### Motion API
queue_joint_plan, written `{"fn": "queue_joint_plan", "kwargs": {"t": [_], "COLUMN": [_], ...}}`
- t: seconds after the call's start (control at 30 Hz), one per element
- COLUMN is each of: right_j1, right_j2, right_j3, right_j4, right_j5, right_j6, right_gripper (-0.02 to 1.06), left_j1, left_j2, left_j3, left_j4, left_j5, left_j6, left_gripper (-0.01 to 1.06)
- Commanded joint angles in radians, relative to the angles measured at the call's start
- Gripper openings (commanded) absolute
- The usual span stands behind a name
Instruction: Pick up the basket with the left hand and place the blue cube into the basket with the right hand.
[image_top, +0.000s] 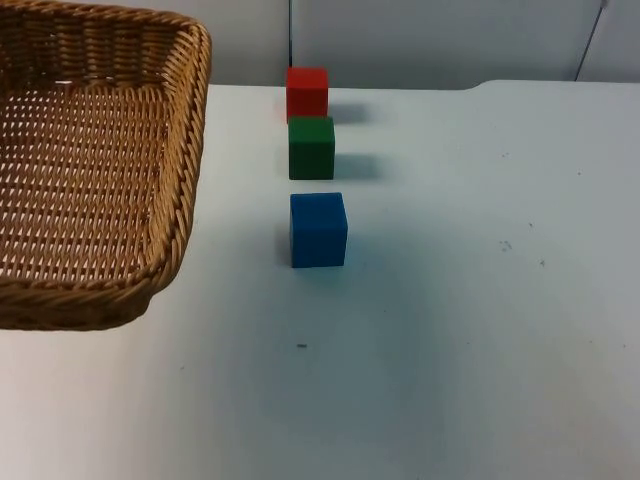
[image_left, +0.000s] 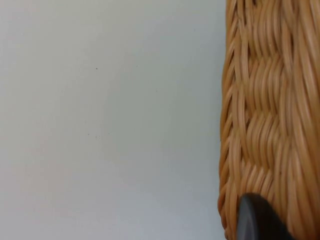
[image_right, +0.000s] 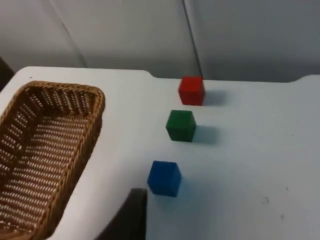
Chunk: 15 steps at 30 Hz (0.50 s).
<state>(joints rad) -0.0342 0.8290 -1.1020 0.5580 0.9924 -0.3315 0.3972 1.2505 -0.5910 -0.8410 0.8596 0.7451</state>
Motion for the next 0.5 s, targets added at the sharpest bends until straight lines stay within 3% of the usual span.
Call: {"fn": "queue_joint_plan", "kwargs": {"t": [0.0, 0.1, 0.23, 0.27, 0.33, 0.4, 0.47], "right_j1": [-0.004, 0.02, 0.134, 0.193, 0.344, 0.375, 0.502], "right_j2": [0.114, 0.232, 0.371, 0.416, 0.52, 0.542, 0.644], "right_j3": [-0.081, -0.166, -0.247, -0.264, -0.309, -0.317, -0.344], "right_j4": [0.049, 0.049, 0.019, -0.021, -0.213, -0.242, -0.433], "right_j5": [-0.01, -0.01, -0.052, -0.071, -0.117, -0.123, -0.148], "right_j6": [-0.046, -0.044, -0.035, -0.005, 0.125, 0.159, 0.311], "right_gripper": [1.01, 1.01, 1.01, 1.01, 1.01, 1.01, 1.01], "left_j1": [0.007, 0.007, 0.007, 0.007, 0.007, 0.007, 0.007], "left_j2": [-0.012, -0.012, -0.012, -0.012, -0.012, -0.012, -0.012], "left_j3": [-0.001, -0.001, -0.001, -0.001, -0.001, -0.001, -0.001], "left_j4": [-0.043, -0.043, -0.043, -0.043, -0.041, -0.041, -0.039], "left_j5": [-0.004, -0.009, -0.01, -0.01, -0.01, -0.012, -0.012], "left_j6": [-0.012, -0.012, -0.015, -0.015, -0.015, -0.015, -0.015], "left_gripper": [0.0, 0.0, 0.0, 0.0, 0.0, 0.0, 0.0]}}
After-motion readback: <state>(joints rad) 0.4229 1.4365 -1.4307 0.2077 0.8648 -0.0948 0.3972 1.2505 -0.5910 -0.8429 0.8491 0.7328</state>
